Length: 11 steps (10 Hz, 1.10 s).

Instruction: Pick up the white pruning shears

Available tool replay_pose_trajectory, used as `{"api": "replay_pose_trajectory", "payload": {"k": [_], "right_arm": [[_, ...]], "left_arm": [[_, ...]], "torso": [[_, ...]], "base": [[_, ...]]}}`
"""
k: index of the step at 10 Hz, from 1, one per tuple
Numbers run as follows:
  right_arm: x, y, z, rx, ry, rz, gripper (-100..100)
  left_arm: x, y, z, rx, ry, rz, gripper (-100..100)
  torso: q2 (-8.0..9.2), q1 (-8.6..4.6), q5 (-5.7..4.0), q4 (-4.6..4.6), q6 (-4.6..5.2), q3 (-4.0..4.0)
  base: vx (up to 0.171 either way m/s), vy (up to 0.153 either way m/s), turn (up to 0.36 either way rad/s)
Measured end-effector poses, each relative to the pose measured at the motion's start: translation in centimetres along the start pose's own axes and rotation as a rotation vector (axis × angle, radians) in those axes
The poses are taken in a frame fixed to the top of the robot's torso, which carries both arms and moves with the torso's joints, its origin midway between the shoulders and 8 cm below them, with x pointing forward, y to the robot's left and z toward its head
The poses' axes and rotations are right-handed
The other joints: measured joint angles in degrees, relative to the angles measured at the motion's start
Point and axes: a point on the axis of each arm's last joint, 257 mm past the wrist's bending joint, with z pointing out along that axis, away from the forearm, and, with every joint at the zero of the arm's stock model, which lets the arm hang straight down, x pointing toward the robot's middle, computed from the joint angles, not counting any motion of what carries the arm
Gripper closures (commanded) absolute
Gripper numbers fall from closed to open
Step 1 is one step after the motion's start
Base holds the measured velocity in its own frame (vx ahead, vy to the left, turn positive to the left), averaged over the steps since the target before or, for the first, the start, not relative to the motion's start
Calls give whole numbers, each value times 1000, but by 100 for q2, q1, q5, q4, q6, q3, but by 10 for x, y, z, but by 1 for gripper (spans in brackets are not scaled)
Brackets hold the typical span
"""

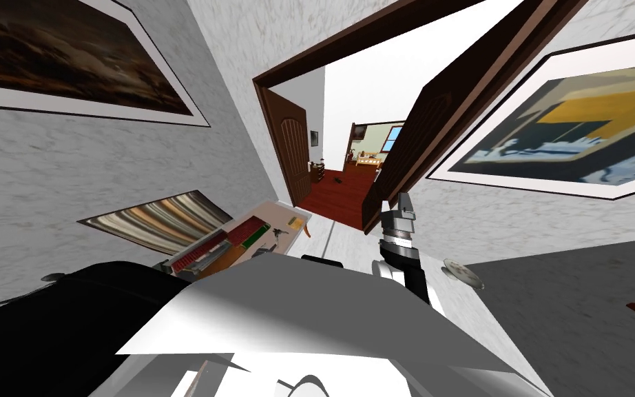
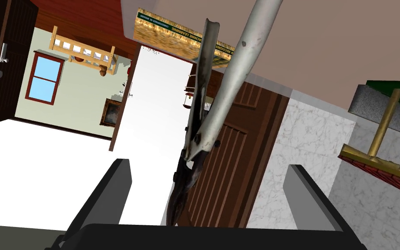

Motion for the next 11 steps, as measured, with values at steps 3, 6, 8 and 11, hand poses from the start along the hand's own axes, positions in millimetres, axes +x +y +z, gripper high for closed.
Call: {"api": "replay_pose_trajectory", "payload": {"k": [3,6,8,11], "right_arm": [[0,0,0,0,0,0,0],[0,0,0,0,0,0,0],[0,0,0,0,0,0,0],[0,0,0,0,0,0,0]], "left_arm": [[7,2,-3,23,23,54,-100],[11,3,-6,46,38,95,-100],[10,1,-5,67,42,124,-100],[12,-13,8,84,34,124,-100]], "torso": [[-3,2,1,-2,-4,-2],[-6,-5,-1,-1,-1,-3],[-11,1,0,-3,-1,-7],[23,10,3,4,-5,12]], "base": [[34,35,-102],[40,20,-123],[40,32,-79],[-44,58,30]]}}
